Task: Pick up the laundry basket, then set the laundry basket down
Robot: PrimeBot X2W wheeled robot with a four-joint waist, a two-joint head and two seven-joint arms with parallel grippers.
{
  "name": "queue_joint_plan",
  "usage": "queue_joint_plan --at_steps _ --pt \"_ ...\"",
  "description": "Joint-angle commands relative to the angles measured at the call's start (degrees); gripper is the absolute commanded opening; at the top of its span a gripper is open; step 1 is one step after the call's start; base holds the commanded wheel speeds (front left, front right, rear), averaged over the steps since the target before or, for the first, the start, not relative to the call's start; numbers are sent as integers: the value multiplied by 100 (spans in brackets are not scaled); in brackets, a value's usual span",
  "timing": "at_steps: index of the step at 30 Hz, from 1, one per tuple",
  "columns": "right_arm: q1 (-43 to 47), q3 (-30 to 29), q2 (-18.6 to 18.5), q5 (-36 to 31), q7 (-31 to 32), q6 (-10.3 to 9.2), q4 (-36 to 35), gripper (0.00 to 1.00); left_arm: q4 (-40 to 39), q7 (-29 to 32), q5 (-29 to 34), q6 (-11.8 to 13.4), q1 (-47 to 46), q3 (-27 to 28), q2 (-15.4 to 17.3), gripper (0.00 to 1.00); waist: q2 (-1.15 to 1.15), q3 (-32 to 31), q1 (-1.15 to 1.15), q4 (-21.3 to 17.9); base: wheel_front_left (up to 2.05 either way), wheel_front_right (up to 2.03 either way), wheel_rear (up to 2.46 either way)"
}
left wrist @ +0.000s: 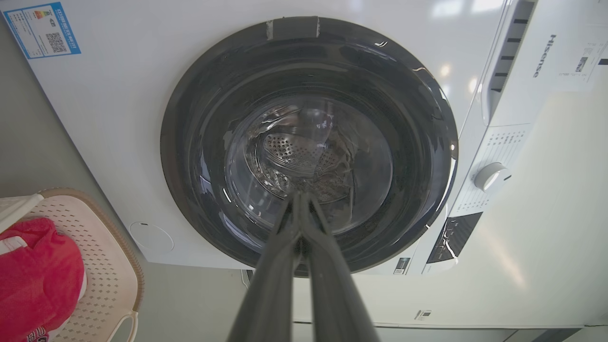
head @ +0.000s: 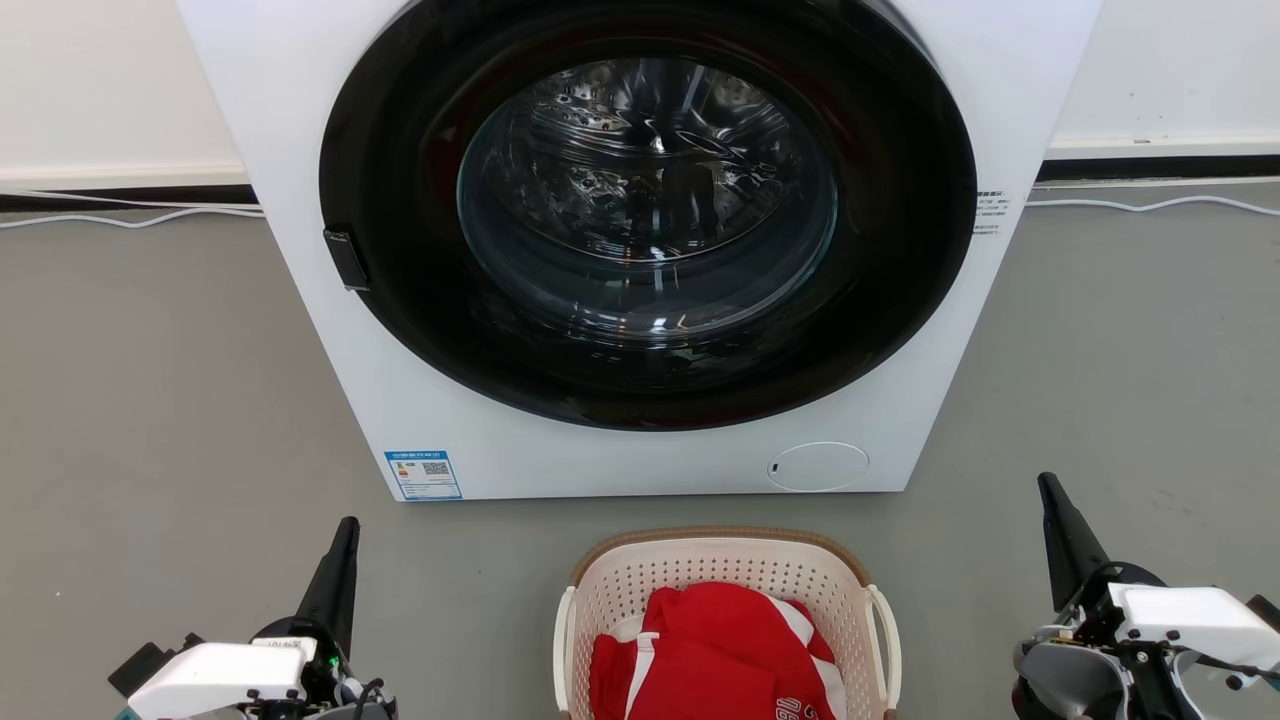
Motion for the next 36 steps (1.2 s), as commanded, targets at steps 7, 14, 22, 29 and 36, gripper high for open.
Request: queue_joint_plan --at_steps 7,14,22,29,36 --pt "-63 100 -17 39 43 42 -172 0 -163 34 -35 -35 -322 170 78 0 0 0 0 0 0 0 0" --pt "-63 100 -17 39 43 42 -172 0 -163 34 -35 -35 -322 170 78 0 0 0 0 0 0 0 0" --pt "-63 100 -17 39 43 42 -172 0 -163 34 -35 -35 -322 170 78 0 0 0 0 0 0 0 0" --pt "-63 100 -17 39 43 42 -172 0 -163 34 -35 -35 -322 170 78 0 0 0 0 0 0 0 0" --pt "-63 100 -17 39 43 42 -172 0 -163 34 -35 -35 -322 170 78 0 0 0 0 0 0 0 0"
